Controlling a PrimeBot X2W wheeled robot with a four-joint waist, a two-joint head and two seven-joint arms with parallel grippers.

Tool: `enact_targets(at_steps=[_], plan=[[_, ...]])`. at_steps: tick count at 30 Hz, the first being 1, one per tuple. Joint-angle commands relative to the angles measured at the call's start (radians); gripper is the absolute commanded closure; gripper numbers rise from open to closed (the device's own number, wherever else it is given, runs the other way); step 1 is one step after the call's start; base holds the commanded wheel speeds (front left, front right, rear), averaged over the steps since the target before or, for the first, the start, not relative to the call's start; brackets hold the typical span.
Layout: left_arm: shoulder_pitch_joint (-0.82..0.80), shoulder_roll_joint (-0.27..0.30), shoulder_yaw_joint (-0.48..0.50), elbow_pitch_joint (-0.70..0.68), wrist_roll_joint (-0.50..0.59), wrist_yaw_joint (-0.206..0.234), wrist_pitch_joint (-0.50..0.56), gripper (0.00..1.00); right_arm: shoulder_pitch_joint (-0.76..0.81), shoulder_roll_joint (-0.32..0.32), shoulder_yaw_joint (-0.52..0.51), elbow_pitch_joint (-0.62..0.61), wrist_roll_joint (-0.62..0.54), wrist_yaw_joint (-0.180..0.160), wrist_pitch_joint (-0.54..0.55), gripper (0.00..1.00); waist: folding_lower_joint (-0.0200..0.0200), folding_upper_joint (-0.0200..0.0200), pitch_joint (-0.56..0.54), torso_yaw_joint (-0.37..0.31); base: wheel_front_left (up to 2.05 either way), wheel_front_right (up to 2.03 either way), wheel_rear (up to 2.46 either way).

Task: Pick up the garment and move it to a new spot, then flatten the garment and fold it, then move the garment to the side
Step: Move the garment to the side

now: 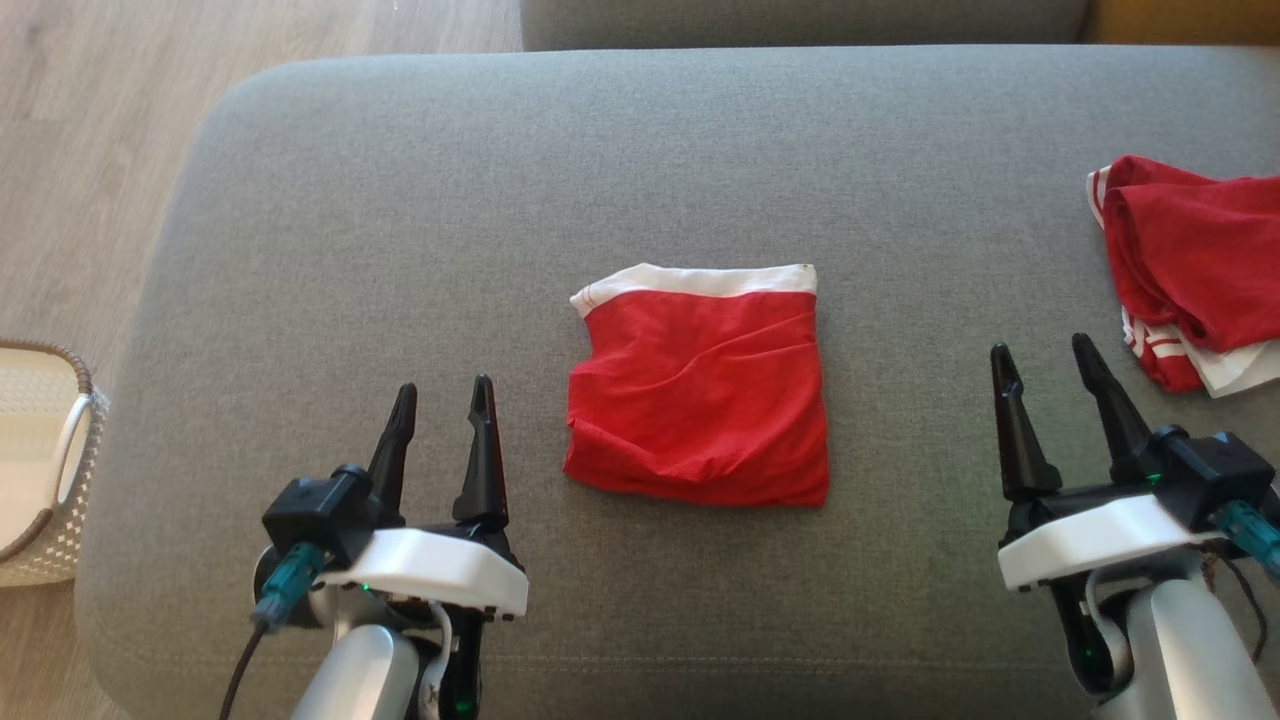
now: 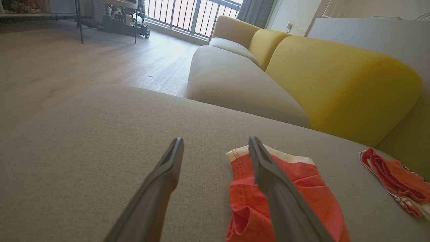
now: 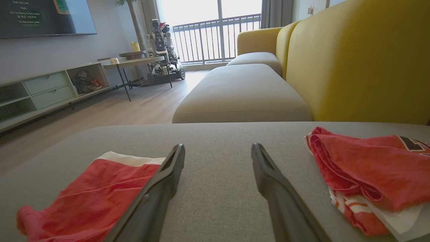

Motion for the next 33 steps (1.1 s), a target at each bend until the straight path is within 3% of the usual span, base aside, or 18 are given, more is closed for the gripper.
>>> enact_targets(at_steps=[1, 10, 17, 25, 33], plan=[[-0.028, 0.007, 0.022, -0.03, -0.006, 0.007, -0.012, 0.0, -0.027, -0.001, 0.013, -0.038, -0.009, 0.0, -0.009, 0.0, 0.0, 0.0, 0.003, 0.003, 0.0, 0.0, 0.0], [-0.038, 0.007, -0.009, -0.018, -0.014, -0.008, -0.012, 0.0, -0.044, -0.001, 0.043, 0.044, 0.024, 0.0, 0.007, 0.0, 0.0, 0.0, 0.028, 0.037, 0.0, 0.0, 0.0], [-0.053, 0.007, -0.031, -0.014, -0.022, -0.015, -0.012, 0.0, -0.103, -0.018, 0.125, 0.141, 0.106, 0.0, 0.06, 0.0, 0.0, 0.0, 0.067, 0.095, 0.0, 0.0, 0.0], [-0.071, 0.007, -0.053, -0.01, -0.032, -0.015, -0.012, 0.0, -0.162, -0.026, 0.121, 0.251, 0.215, 0.0, 0.105, 0.0, 0.0, 0.0, 0.097, 0.168, 0.0, 0.0, 0.0], [-0.07, 0.007, -0.057, -0.005, -0.039, -0.013, -0.012, 0.0, -0.192, -0.049, 0.195, 0.311, 0.284, 0.0, 0.138, 0.0, 0.0, 0.0, 0.101, 0.199, 0.0, 0.0, 0.0]])
